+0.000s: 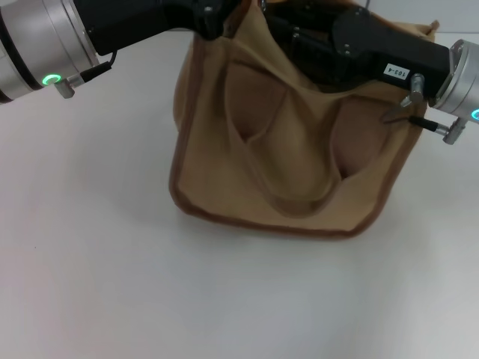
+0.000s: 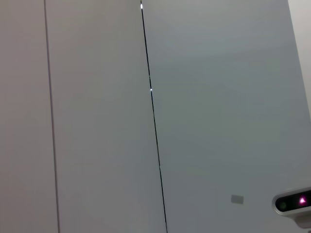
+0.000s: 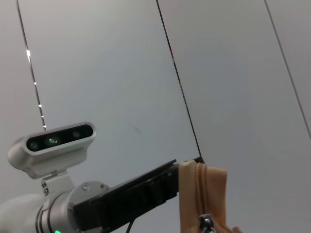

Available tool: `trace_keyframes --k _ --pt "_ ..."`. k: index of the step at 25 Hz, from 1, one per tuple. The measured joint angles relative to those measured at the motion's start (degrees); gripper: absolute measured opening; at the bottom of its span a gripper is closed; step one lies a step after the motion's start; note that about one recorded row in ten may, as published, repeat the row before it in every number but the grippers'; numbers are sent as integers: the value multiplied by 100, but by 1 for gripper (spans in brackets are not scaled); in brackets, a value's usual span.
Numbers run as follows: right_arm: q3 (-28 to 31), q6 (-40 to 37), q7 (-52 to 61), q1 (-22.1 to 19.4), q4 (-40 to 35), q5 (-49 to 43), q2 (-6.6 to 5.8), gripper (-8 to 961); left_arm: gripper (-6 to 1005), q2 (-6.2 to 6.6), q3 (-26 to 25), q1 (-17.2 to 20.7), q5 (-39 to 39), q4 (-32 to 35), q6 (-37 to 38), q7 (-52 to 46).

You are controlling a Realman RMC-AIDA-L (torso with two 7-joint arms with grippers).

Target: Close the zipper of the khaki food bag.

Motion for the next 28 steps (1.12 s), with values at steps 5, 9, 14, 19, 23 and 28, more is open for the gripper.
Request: trace_keyframes --k 5,9,14,19,23,28 --pt "-1 37 -1 20 0 -2 0 418 74 0 0 0 0 1 1 0" --pt "-156 38 -1 58 -10 -9 -1 411 75 1 0 0 0 1 1 0" --pt "-337 45 -1 72 -43 4 -1 412 76 0 0 -3 1 -4 2 0" --pt "-301 47 -3 83 -46 3 0 412 78 0 0 -6 0 -6 0 2" --pt "-299 46 -5 83 -46 3 0 411 79 0 -1 -1 0 -13 -1 51" --pt "-292 22 -9 82 -45 9 0 411 80 0 0 1 -2 -37 -2 57"
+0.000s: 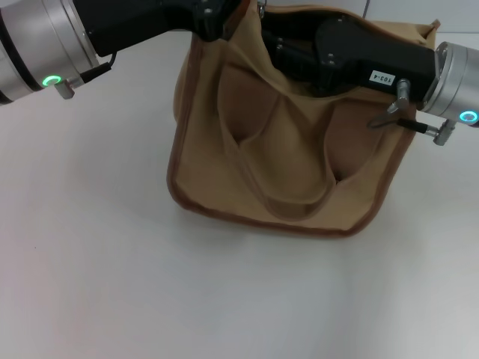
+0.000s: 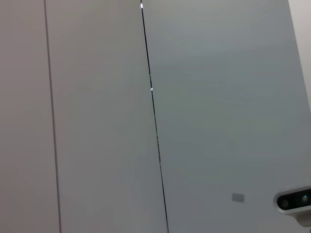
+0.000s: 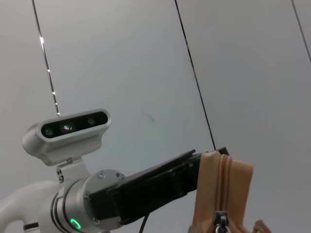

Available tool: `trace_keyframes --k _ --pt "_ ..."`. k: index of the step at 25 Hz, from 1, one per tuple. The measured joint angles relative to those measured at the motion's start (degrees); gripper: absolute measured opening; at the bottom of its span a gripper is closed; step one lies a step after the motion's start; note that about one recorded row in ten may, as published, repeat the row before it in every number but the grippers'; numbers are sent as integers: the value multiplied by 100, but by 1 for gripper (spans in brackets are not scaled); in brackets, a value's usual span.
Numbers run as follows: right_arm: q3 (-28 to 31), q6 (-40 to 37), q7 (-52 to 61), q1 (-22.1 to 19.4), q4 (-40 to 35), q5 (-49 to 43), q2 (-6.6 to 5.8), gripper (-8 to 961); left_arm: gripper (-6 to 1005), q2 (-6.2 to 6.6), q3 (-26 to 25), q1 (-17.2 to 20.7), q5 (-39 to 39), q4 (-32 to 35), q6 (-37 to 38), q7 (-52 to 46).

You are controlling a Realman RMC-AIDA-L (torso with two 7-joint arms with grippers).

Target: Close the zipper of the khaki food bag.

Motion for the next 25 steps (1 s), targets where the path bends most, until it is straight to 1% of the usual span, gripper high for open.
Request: trace_keyframes --k 16,22,25 --pt "-2 -31 3 21 -18 39 -1 351 83 0 0 -17 -1 -61 0 6" --pt "6 -32 -16 -24 -14 139 -1 133 85 0 1 -16 -1 -74 1 14" --pt "-5 -32 -18 -26 -13 142 -1 100 86 0 1 -13 -1 -89 1 15"
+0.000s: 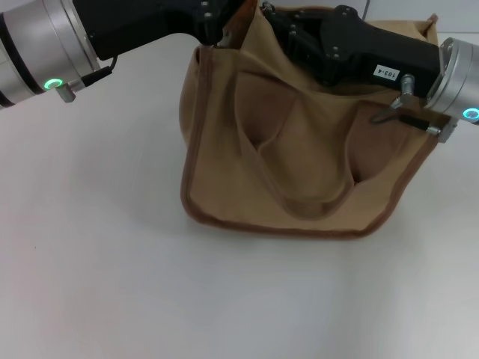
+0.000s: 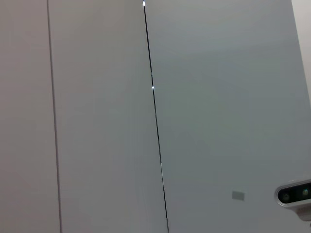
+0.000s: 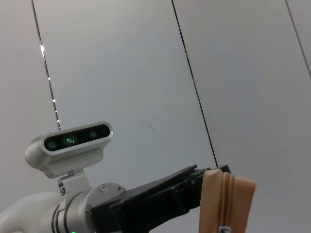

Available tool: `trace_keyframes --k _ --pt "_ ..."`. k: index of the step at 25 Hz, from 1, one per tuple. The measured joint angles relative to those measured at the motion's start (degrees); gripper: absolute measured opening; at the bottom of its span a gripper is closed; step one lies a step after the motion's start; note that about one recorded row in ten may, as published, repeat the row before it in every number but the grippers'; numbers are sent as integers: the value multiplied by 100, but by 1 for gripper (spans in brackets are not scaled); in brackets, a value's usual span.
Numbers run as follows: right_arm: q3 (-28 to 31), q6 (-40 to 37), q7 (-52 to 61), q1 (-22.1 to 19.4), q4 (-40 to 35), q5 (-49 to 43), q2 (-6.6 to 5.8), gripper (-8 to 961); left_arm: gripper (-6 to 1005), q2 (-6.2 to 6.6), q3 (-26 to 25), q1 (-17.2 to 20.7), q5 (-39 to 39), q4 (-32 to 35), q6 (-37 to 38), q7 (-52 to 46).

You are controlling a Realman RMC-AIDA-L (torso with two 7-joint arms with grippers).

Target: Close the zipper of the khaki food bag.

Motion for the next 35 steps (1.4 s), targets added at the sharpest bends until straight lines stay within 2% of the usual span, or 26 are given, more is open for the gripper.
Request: trace_keyframes --k 7,16,23,30,35 --pt "-23 39 -2 3 19 5 0 23 87 4 0 6 -45 -13 11 0" --pt "5 44 74 -84 -9 -10 -25 5 89 9 -11 58 -79 -77 -13 139" --pt "7 132 209 -190 -57 -40 -42 4 91 21 -137 68 -484 -792 -26 616" --pt "7 168 277 -234 -92 -54 -52 2 92 30 -349 94 -510 -1060 16 693" --pt "7 172 431 -261 -96 -70 -112 1 94 34 -421 135 -525 -1154 -16 737"
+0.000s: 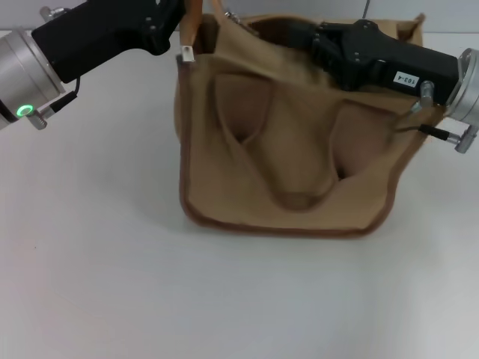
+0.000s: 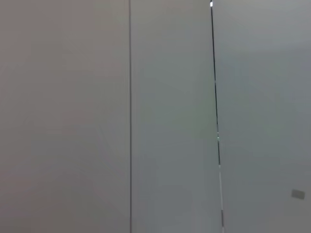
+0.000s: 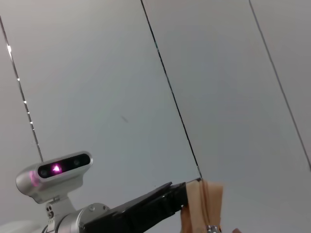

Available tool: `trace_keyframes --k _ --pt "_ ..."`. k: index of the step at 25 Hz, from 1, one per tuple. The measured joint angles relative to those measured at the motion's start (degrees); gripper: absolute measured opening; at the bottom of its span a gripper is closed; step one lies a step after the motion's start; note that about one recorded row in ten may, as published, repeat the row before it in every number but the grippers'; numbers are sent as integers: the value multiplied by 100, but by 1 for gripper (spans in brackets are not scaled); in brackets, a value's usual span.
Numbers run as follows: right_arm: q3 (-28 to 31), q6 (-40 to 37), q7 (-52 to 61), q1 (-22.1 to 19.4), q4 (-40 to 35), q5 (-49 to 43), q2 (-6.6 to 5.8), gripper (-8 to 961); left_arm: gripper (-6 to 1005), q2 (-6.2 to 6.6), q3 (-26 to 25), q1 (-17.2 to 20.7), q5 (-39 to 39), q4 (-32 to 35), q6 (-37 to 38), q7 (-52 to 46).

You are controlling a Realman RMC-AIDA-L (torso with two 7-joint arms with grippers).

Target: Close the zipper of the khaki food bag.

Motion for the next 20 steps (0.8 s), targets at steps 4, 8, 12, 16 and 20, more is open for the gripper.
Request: trace_keyframes --k 4,8,12,16,20 --pt "0 13 70 -31 -6 -11 -52 0 95 2 -39 2 -4 -37 51 3" --pt "-1 65 72 -32 -18 -12 -55 -1 96 1 -40 -12 -7 -37 202 6" --pt "-44 212 95 -12 -82 -15 -42 13 96 1 -40 -27 -7 -22 308 4" --pt "-81 427 260 104 -128 -307 -35 28 97 -5 -27 -43 -10 34 402 -19" --pt "-81 505 359 246 -199 -748 43 42 98 -12 -5 -70 -9 45 419 -27"
